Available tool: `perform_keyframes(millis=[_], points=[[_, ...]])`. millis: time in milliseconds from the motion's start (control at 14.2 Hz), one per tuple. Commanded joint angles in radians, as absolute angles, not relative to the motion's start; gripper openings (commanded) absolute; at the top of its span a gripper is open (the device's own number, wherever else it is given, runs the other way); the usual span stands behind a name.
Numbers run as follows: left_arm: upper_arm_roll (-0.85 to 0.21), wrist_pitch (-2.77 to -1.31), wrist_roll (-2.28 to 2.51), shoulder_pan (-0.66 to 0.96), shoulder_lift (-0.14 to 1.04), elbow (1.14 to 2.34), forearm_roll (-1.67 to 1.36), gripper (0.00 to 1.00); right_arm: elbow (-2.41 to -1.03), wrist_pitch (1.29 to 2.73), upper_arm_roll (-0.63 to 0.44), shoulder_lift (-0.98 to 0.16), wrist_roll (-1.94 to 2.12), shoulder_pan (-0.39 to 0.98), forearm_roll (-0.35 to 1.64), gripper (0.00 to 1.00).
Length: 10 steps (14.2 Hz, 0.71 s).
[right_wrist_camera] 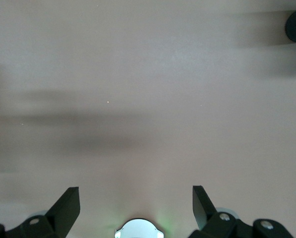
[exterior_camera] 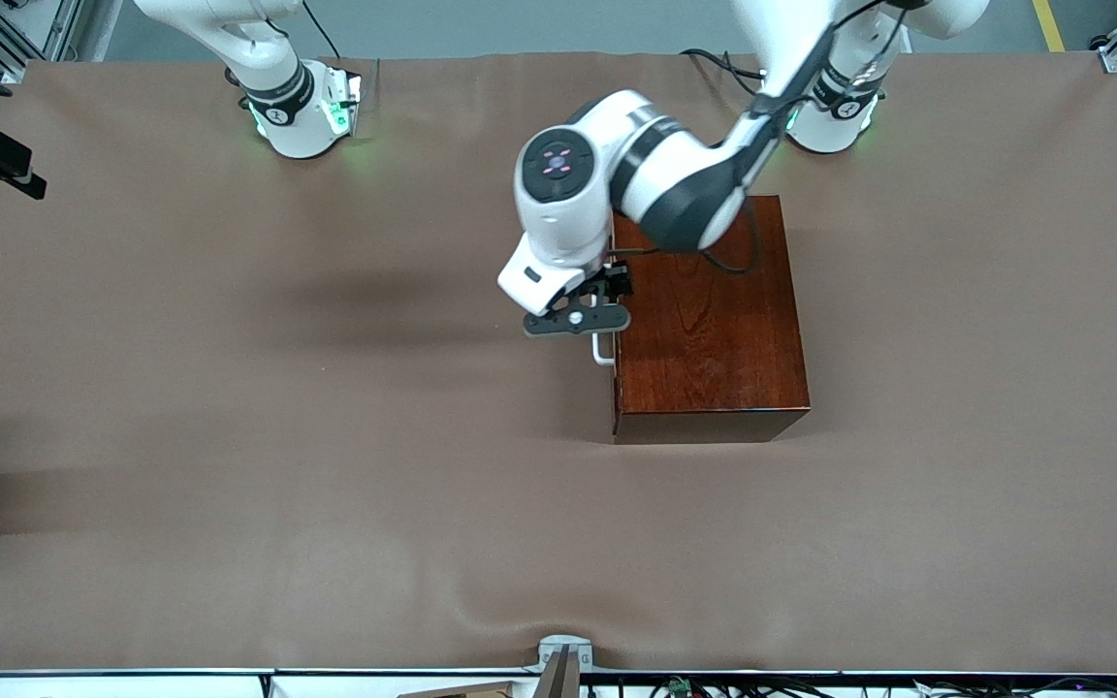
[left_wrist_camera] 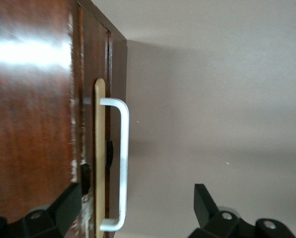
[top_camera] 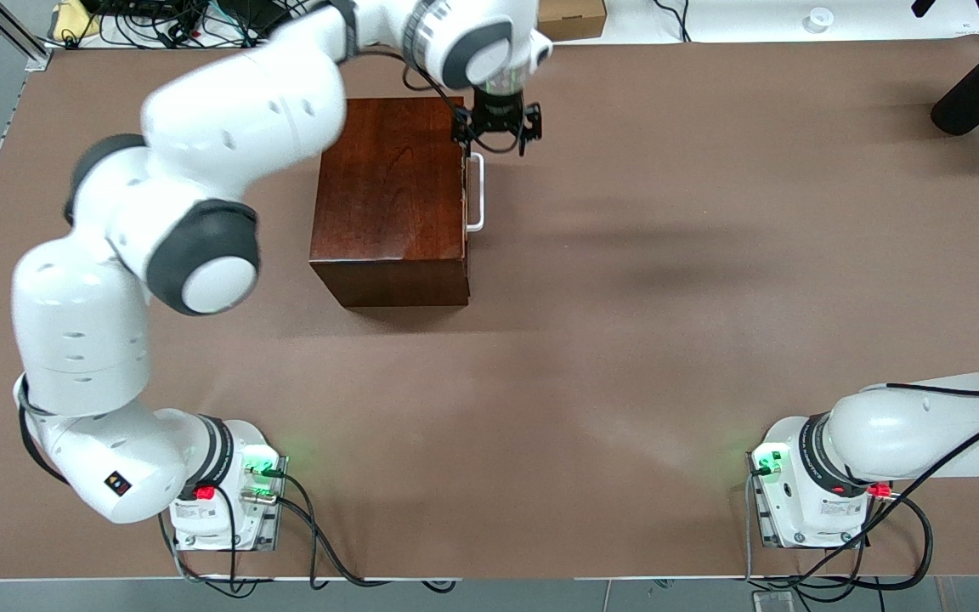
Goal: Open drawer, take yellow block, close drawer
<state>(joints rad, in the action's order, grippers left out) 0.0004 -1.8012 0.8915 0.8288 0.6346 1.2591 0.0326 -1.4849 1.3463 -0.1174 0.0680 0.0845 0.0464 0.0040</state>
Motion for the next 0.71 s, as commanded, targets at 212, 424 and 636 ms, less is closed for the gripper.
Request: perform_keyframes(millis=[212,424,636], points=[[0.144,-1.816,0.923,0.976,0.729,1.213,0.041,1.00,-1.471,1.333,-0.106,0.064,0.095,0.025,0.009,1.00],[0.147,-1.815,0.925,0.983,0.742,1.219,0.048,1.00,-1.471,1.333,-0.106,0.064,0.095,0.025,0.011,1.00],[0.147,-1.815,0.923,0.988,0.764,1.220,0.074,1.00,-1.471,1.333,-0.106,0.064,0.095,0.025,0.009,1.00]])
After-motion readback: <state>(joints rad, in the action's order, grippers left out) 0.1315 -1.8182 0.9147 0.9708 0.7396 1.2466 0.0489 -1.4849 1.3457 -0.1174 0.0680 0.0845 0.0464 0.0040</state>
